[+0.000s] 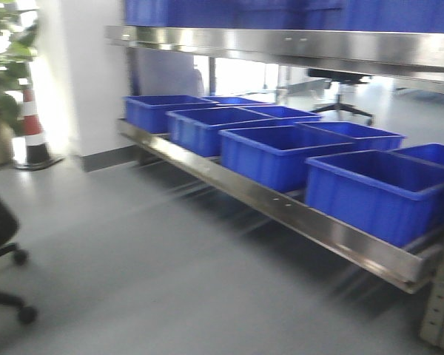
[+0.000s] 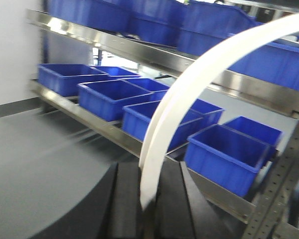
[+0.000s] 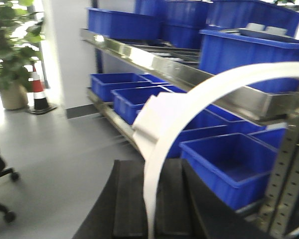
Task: Grab PVC pipe and place in blue bin
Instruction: 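Drive the base to the shelf of blue bins holding both clamps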
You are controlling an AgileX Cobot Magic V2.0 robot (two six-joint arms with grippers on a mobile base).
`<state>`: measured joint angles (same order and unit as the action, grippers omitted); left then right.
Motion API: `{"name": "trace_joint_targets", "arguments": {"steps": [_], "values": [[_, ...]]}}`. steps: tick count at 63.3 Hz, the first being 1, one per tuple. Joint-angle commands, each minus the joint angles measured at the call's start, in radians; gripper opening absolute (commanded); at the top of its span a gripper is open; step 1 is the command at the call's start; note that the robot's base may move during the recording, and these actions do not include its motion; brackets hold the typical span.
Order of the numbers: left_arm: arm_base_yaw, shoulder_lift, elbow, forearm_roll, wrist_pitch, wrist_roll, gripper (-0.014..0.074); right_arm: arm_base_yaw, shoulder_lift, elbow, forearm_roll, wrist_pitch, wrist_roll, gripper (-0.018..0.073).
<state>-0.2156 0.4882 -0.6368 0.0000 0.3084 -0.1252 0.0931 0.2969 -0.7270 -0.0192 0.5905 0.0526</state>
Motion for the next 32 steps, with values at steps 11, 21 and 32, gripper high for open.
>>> {"name": "trace_joint_targets", "arguments": {"steps": [11,21,32], "values": [[0.002,-0.004,-0.001,0.000,-0.021,0.001,-0.0111,0.000,0.005,-0.008,-0.006,-0.030,-0.003,-0.0167],[0.002,-0.004,-0.001,0.000,-0.021,0.001,-0.0111,0.000,0.005,-0.008,-0.006,-0.030,-0.003,-0.0167],[0.002,-0.004,-0.001,0.000,-0.021,0.001,-0.0111,0.000,0.005,-0.008,-0.009,-0.030,-0.003,-0.0167]]}}
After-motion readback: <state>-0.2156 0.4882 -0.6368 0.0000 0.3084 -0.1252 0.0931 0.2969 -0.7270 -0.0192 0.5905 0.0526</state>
